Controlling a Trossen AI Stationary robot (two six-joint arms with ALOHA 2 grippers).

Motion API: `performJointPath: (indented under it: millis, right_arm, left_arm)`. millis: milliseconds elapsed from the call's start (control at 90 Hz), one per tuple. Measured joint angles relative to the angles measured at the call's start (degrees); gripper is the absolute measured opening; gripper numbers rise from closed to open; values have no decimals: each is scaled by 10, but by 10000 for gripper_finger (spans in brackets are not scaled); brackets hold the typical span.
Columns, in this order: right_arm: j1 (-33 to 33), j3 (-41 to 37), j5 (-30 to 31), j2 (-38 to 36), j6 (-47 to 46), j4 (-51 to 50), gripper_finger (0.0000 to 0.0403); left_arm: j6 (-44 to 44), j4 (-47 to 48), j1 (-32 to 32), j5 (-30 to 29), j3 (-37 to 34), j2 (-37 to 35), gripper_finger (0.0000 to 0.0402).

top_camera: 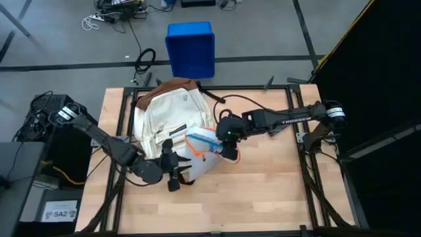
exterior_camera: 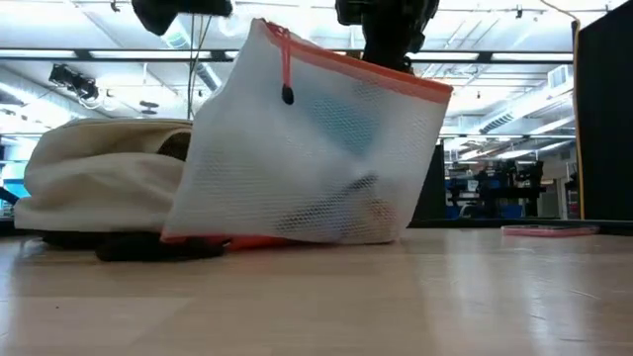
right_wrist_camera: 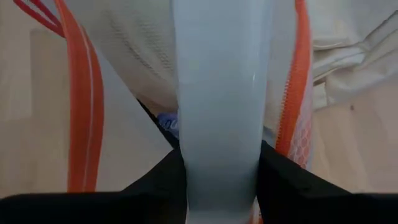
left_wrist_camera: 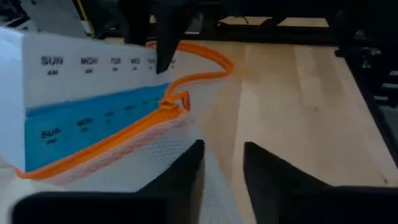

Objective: Unpack backpack
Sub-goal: Put the white medicine organizer into the zip bag

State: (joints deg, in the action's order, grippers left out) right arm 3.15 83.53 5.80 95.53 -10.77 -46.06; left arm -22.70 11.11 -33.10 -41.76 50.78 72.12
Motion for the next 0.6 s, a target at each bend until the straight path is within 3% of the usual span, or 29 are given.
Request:
performJointPath:
  millis: [344, 600]
  right_arm:
    - [0, 0, -12, 0, 9, -1, 109]
    - [0, -1, -16, 0, 9, -1, 109]
  left_arm:
    - [-105, -19, 35, -1, 0, 14, 278]
    - [-189, 15, 35, -30, 0, 30, 293]
